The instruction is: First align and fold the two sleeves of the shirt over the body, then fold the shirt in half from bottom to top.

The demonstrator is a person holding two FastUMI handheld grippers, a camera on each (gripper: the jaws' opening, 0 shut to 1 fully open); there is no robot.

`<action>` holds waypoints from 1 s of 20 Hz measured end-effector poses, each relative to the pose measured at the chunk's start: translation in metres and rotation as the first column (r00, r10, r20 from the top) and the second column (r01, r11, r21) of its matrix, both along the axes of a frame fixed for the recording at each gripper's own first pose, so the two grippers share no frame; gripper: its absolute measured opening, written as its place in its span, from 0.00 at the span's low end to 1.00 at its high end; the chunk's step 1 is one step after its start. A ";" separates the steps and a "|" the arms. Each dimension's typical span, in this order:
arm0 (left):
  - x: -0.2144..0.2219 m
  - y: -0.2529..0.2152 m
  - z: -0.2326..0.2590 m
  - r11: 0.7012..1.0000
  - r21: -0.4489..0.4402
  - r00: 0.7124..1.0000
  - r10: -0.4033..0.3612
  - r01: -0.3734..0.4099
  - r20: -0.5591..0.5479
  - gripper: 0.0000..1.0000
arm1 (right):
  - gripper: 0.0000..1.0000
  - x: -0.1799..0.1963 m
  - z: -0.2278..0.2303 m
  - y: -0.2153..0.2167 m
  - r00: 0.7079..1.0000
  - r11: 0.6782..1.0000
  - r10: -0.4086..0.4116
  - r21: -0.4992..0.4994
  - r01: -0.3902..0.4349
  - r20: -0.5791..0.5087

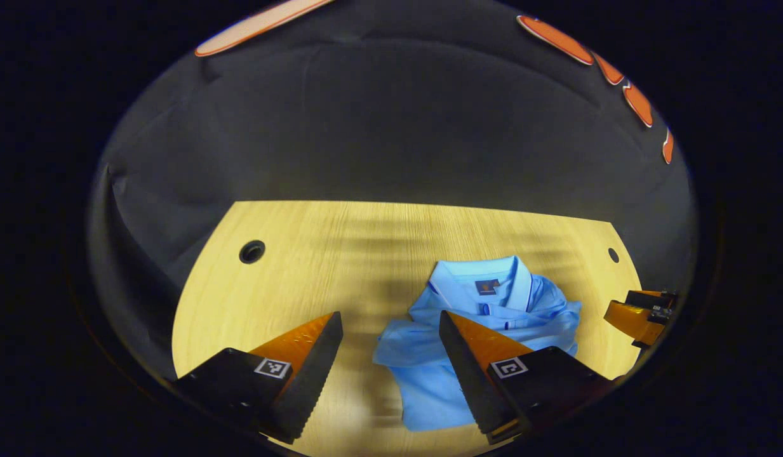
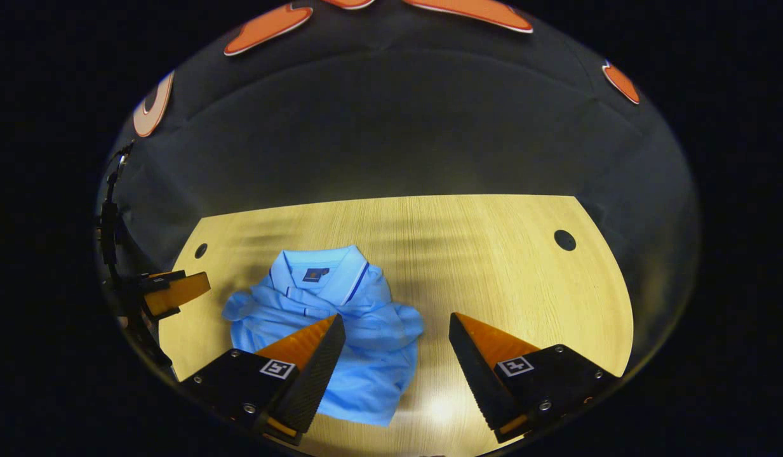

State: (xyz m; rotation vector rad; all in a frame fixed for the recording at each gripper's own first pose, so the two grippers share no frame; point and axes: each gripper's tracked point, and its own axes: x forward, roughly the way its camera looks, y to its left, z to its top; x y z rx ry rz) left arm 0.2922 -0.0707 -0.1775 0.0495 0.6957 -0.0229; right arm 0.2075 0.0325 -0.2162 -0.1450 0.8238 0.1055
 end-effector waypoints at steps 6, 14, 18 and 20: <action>-0.046 0.012 0.089 1.000 0.015 0.983 0.002 -0.004 0.184 0.98 | 0.99 -0.044 0.061 -0.010 0.989 0.999 0.032 -0.011 -0.031 0.141; -0.140 0.024 0.169 1.000 0.007 0.916 -0.006 0.004 0.401 0.98 | 0.99 -0.114 0.116 -0.003 0.953 0.997 0.072 0.019 -0.081 0.295; -0.189 0.043 0.186 1.000 0.015 0.877 0.008 -0.018 0.480 0.98 | 0.99 -0.151 0.143 0.001 0.925 0.996 0.073 0.021 -0.087 0.373; -0.212 0.060 0.194 0.998 0.025 0.854 0.032 -0.052 0.520 0.98 | 0.99 -0.163 0.157 0.005 0.908 0.996 0.066 0.034 -0.088 0.415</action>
